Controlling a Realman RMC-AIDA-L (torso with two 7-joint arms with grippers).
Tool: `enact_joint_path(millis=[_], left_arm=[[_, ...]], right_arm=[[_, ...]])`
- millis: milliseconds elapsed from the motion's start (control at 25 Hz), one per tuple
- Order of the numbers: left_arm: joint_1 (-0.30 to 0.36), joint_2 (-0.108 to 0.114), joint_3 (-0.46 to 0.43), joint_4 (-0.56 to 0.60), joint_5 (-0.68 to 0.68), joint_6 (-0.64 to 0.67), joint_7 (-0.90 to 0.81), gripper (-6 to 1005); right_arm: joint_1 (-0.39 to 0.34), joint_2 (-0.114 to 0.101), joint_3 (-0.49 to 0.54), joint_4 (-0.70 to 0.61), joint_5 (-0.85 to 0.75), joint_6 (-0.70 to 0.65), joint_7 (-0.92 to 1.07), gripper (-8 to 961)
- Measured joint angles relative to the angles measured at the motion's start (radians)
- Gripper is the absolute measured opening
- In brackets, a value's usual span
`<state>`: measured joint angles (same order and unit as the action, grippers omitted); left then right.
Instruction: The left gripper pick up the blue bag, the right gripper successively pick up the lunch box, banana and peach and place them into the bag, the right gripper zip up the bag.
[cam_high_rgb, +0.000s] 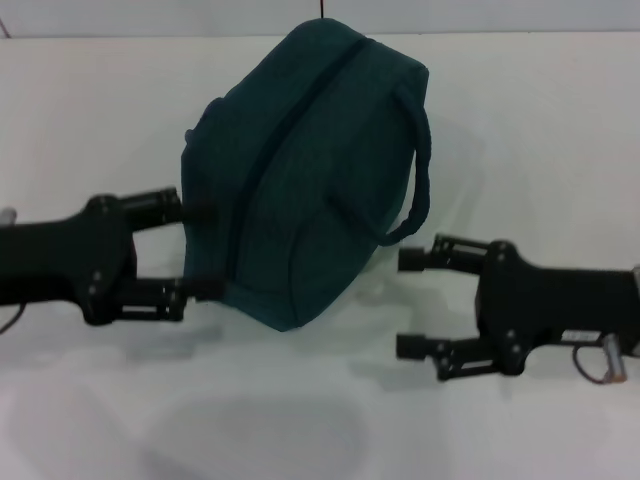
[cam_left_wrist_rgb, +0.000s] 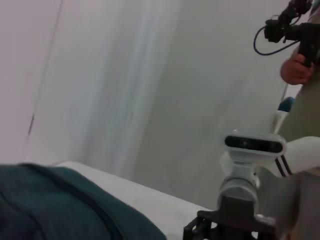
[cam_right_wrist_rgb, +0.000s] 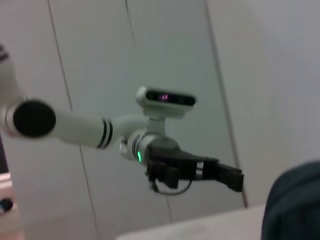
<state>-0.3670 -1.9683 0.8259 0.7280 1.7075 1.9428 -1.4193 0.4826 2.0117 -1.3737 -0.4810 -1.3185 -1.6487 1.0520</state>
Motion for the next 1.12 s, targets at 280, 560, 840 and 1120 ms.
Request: enact_joint_path(millis=[280,560,840,1120], left_arm=[[0.002,0.005,0.0,-0.043,0.033,0.01,0.023,879],[0.008,0.005,0.001,-0.044,0.042,0.026,0.024,879],[-0.001,-0.001,0.001,-0.044,0.078,0.027,0.024,880],[-0.003,-0.003,0.001,-0.044,0.081,0.027,0.024,880]], right_arm=[[0.002,0.008,-0.026,0.012,-0.028,0.017,-0.048,866],[-0.003,0.007,-0.021,0.014,-0.027,0.034,-0.049,865],[-0.009,0.003,-0.016,0.015,-0.019,0.042,-0.05,866],[-0.01,0.002,-0.016,0.015,-0.014,0.042,-0.05,867]])
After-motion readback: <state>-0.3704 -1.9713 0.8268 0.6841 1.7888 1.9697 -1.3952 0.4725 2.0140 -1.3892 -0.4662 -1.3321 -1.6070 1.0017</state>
